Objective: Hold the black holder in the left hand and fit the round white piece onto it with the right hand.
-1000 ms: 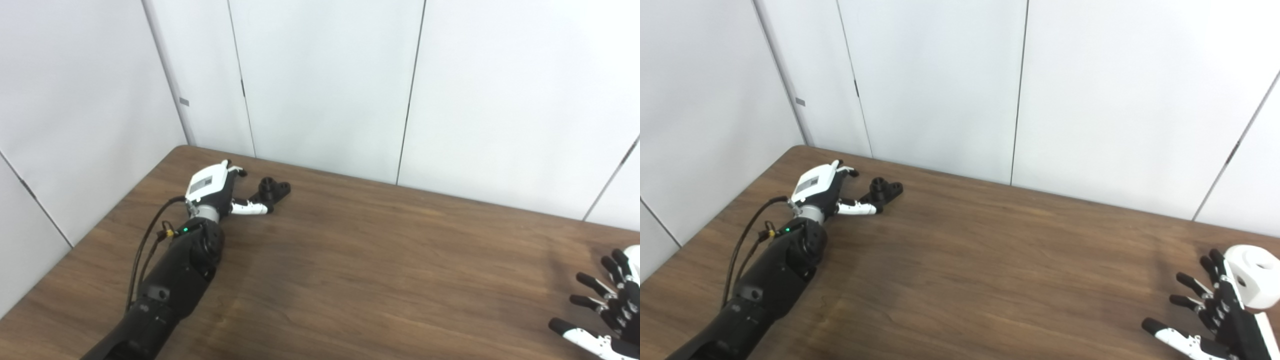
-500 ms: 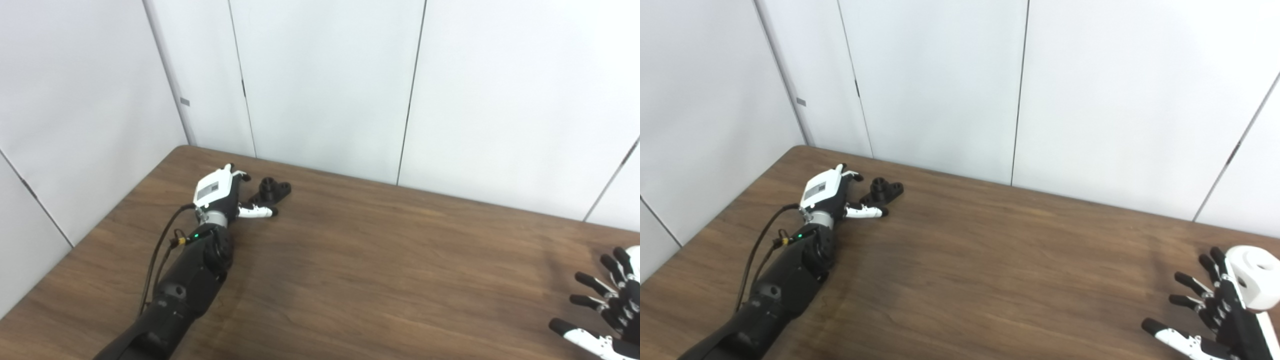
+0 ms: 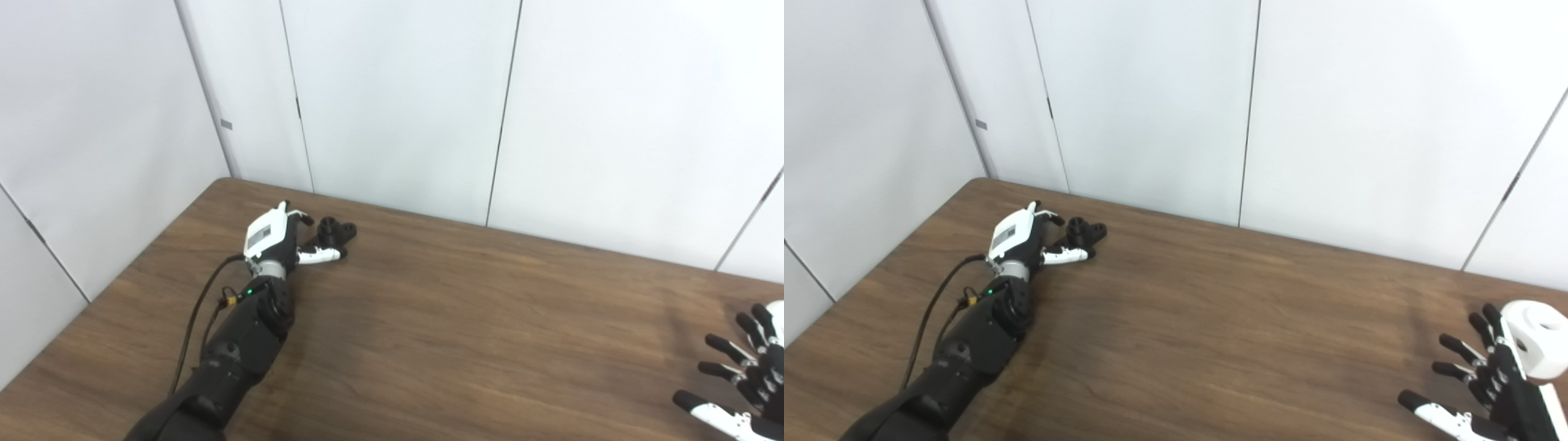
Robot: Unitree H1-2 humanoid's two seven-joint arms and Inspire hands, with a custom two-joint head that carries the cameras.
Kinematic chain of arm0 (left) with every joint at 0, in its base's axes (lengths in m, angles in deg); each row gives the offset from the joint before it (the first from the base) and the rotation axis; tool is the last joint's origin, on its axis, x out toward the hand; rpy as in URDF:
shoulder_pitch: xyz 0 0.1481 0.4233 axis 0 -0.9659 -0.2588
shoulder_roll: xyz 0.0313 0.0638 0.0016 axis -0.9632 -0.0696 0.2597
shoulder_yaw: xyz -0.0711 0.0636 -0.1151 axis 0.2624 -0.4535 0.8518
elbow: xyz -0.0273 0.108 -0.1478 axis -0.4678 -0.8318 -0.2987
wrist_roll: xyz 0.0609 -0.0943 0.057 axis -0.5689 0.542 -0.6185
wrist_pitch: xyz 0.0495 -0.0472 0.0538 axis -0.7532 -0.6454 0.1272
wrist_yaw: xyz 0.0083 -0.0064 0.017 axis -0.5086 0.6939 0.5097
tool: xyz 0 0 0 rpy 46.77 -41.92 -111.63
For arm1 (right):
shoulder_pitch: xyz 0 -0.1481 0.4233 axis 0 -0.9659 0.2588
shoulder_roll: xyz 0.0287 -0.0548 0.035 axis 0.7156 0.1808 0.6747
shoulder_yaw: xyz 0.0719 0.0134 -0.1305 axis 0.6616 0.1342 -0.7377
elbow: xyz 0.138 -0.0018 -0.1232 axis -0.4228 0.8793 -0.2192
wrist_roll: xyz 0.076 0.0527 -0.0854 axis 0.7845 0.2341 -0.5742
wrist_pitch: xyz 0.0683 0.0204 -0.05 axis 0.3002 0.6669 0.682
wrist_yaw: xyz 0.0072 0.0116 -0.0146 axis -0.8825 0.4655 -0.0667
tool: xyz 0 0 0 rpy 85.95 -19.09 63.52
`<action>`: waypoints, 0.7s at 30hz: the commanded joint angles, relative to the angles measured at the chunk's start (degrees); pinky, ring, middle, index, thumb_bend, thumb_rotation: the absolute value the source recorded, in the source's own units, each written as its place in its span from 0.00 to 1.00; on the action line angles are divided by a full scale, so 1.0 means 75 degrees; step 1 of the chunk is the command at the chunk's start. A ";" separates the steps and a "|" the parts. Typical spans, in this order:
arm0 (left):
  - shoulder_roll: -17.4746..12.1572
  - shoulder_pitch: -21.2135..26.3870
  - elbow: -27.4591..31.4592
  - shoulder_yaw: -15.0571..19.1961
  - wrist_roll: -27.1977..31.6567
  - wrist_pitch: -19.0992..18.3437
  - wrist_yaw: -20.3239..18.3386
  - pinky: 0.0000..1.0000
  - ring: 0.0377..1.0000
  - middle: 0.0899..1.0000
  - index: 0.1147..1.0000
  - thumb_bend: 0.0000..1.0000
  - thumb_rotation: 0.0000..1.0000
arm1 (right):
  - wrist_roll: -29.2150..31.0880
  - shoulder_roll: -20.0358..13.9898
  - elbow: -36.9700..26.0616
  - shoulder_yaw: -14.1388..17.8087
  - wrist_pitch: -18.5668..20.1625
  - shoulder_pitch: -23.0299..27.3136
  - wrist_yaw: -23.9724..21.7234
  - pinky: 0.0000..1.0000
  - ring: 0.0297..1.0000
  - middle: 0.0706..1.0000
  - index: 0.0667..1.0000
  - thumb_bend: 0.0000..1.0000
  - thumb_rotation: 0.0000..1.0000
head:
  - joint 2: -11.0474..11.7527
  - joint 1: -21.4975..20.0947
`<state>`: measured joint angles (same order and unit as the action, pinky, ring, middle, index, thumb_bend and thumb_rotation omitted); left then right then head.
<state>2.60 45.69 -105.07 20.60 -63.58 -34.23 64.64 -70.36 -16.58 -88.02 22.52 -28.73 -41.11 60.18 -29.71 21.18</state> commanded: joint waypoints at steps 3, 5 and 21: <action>-0.0083 0.0345 -0.0227 -0.0125 -0.0027 0.0183 0.0199 0.99 1.00 1.00 0.70 0.93 0.30 | -0.0018 -0.0064 -0.0367 0.0104 -0.0050 0.0098 0.0093 0.66 0.81 0.96 0.99 0.69 0.16 | -0.0022 -0.0026; -0.0082 0.0343 -0.0287 -0.0133 0.0026 0.0219 0.0223 0.99 1.00 1.00 0.69 0.92 0.29 | -0.0010 -0.0055 -0.0383 0.0113 -0.0050 0.0084 0.0097 0.65 0.81 0.96 0.99 0.69 0.17 | -0.0034 -0.0032; -0.0075 0.0249 -0.0305 -0.0266 0.0696 0.0468 -0.0599 1.00 1.00 0.94 0.42 0.53 0.06 | 0.0067 -0.0034 -0.0507 0.0200 0.0082 0.0077 0.0109 0.62 0.81 0.96 0.98 0.62 0.11 | -0.0171 -0.0026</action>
<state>2.15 47.07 -106.76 19.67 -57.86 -30.96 61.39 -70.35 -16.53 -89.42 23.20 -27.64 -41.55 60.21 -30.85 20.92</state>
